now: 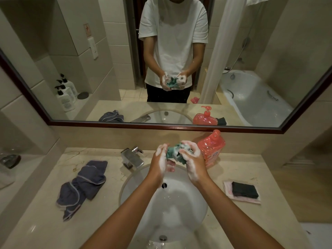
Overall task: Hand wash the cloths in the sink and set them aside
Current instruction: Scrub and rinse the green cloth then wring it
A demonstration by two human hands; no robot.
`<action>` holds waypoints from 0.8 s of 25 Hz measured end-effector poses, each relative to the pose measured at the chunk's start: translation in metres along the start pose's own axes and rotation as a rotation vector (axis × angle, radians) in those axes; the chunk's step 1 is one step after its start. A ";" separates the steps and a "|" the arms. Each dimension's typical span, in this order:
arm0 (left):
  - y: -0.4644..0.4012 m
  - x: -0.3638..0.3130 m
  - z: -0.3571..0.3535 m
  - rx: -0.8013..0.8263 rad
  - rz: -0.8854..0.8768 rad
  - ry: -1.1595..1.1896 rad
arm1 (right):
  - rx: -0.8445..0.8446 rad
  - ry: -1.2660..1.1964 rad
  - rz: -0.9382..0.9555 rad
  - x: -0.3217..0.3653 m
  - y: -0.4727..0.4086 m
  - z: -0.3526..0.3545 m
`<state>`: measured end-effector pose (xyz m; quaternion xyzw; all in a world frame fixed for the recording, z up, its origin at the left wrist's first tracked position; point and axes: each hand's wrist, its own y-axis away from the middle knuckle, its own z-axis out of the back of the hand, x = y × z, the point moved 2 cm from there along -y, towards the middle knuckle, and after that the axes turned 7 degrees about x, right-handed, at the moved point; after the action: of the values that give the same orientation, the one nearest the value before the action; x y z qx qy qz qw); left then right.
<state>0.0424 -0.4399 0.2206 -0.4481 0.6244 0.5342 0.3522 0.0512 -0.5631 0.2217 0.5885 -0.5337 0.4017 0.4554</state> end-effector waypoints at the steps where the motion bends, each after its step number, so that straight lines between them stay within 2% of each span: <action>1: 0.001 0.000 -0.001 0.020 0.020 0.063 | 0.008 -0.030 -0.003 -0.001 0.000 0.002; 7: 0.004 -0.002 -0.004 0.094 0.016 0.175 | -0.049 -0.087 0.033 -0.006 0.000 0.012; 11: 0.005 -0.002 0.005 0.147 0.000 0.241 | -0.013 -0.104 -0.073 -0.001 -0.005 0.025; 15: 0.005 -0.007 0.001 0.197 -0.057 0.225 | 0.123 -0.149 -0.274 -0.012 -0.004 0.022; 17: 0.006 -0.011 0.000 0.223 -0.078 0.205 | 0.161 -0.106 -0.263 -0.013 -0.003 0.019; 20: 0.007 -0.013 -0.001 0.209 -0.059 0.049 | 0.084 -0.077 -0.196 -0.009 -0.001 0.019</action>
<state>0.0401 -0.4379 0.2347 -0.4399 0.6717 0.4445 0.3972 0.0511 -0.5790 0.2078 0.6717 -0.4733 0.3543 0.4465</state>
